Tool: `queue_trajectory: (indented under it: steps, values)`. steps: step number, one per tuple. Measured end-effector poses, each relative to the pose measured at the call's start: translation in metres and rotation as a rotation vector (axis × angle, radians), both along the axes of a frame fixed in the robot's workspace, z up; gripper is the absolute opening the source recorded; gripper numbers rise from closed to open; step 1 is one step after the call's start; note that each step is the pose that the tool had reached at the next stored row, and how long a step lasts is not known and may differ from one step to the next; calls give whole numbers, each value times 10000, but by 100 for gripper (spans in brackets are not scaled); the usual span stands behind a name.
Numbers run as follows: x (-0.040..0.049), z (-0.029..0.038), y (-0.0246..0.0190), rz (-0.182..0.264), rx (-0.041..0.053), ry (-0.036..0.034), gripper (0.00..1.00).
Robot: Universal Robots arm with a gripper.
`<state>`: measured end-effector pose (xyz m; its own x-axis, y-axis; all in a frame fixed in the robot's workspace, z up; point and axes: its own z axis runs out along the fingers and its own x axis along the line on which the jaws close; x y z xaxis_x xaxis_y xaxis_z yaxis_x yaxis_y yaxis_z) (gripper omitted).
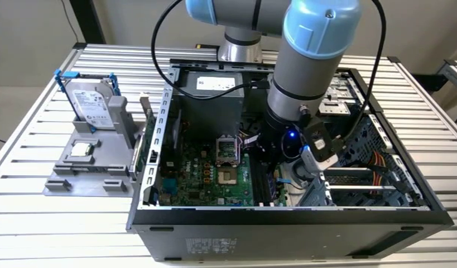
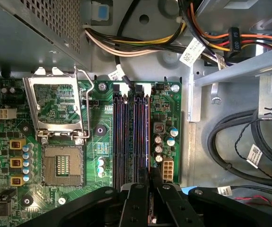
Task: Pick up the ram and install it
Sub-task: 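Insert the ram into the slot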
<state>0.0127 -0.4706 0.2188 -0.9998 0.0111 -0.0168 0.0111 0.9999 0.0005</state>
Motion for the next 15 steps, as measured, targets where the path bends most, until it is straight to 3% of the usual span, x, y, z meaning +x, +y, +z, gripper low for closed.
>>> queue_trajectory:
  steps: [8,15]
  values:
    - [-15,-3,0,-136,0,0,0]
    - [-16,-67,-1,-233,-6,1,0]
